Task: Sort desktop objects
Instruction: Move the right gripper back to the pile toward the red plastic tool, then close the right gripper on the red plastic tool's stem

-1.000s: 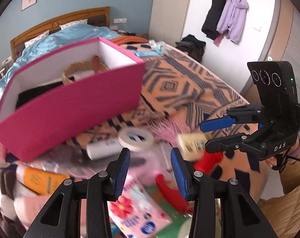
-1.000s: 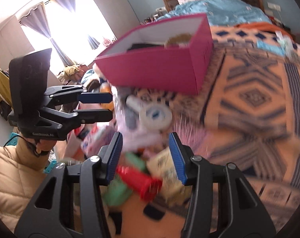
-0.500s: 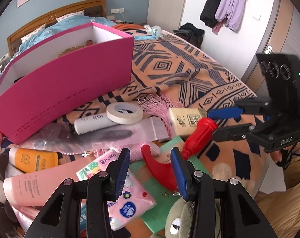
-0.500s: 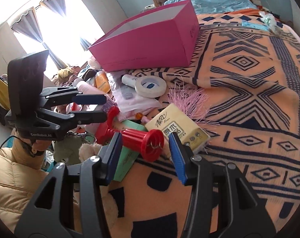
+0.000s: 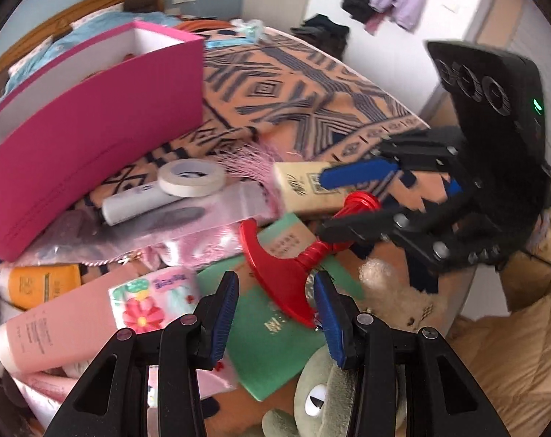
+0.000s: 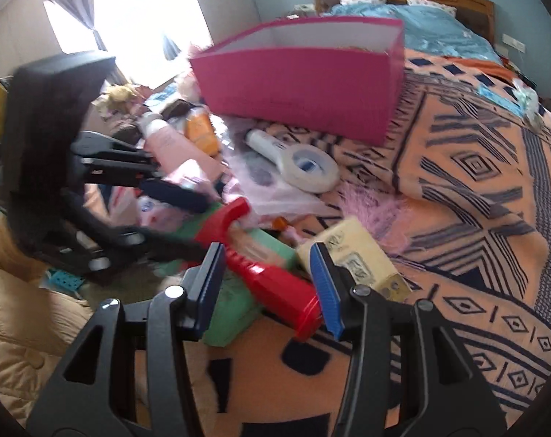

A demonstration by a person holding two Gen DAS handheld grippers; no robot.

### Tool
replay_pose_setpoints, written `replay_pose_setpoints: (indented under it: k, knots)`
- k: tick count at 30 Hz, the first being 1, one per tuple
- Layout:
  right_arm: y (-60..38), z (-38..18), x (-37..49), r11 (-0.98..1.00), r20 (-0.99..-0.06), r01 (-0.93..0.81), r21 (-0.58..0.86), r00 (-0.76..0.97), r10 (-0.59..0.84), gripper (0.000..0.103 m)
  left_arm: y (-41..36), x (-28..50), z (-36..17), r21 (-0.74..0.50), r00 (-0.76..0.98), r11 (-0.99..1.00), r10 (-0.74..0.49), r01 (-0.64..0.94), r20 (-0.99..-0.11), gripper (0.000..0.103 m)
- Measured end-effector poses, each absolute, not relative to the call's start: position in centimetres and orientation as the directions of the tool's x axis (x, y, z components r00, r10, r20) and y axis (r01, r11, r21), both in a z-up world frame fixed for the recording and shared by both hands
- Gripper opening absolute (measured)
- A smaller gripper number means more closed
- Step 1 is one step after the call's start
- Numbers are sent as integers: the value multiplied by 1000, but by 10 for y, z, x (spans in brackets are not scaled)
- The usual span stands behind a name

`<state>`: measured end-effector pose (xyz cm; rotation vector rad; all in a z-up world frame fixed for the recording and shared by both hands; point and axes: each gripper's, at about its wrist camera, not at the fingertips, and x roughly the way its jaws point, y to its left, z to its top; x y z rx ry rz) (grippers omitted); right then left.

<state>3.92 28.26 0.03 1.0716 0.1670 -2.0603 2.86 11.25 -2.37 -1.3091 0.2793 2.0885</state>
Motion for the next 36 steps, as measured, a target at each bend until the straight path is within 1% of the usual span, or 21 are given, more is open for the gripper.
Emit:
replay_pose_setpoints:
  k: [4, 7, 9, 13, 15, 17, 21, 28, 30, 31, 32, 34, 36]
  knots:
    - [292, -4, 37, -688, -740, 683, 244, -327, -587, 51, 124, 24, -33, -127, -278, -771, 371, -624, -886, 44]
    - [297, -4, 38, -686, -736, 681, 256, -322, -595, 51, 128, 19, -35, -88, -306, -786, 338, -612, -890, 43]
    - [299, -5, 40, -678, -734, 685, 268, -311, -604, 51, 130, 16, -34, -53, -328, -797, 306, -601, -894, 40]
    - [299, -9, 46, -662, -746, 701, 264, -287, -600, 50, 135, 14, -36, -20, -348, -799, 285, -602, -893, 40]
    - [297, -11, 49, -648, -752, 716, 259, -271, -600, 50, 135, 13, -36, -28, -347, -802, 289, -597, -892, 40]
    - [292, -13, 53, -628, -760, 735, 254, -250, -600, 40, 133, 11, -37, -39, -345, -804, 298, -594, -890, 40]
    - [284, -24, 49, -625, -780, 728, 283, -205, -591, 40, 131, 10, -37, -55, -344, -809, 309, -586, -886, 40]
    - [292, -31, 34, -625, -749, 667, 405, -151, -646, 40, 127, 8, -36, -89, -335, -807, 340, -584, -879, 40]
    - [293, -36, 29, -594, -719, 651, 472, -106, -687, 35, 126, 9, -36, -95, -334, -807, 344, -583, -878, 40]
    - [295, -39, 27, -574, -696, 637, 514, -82, -713, 29, 125, 9, -36, -97, -333, -807, 345, -582, -877, 40]
    - [297, -41, 25, -565, -680, 625, 539, -72, -729, 25, 125, 9, -36, -100, -332, -807, 348, -582, -877, 40]
    - [301, -39, 24, -563, -669, 618, 548, -80, -739, 19, 123, 10, -36, -110, -329, -808, 355, -579, -875, 40]
    - [303, -37, 25, -574, -673, 619, 536, -96, -733, 19, 121, 11, -34, -126, -326, -806, 371, -579, -870, 42]
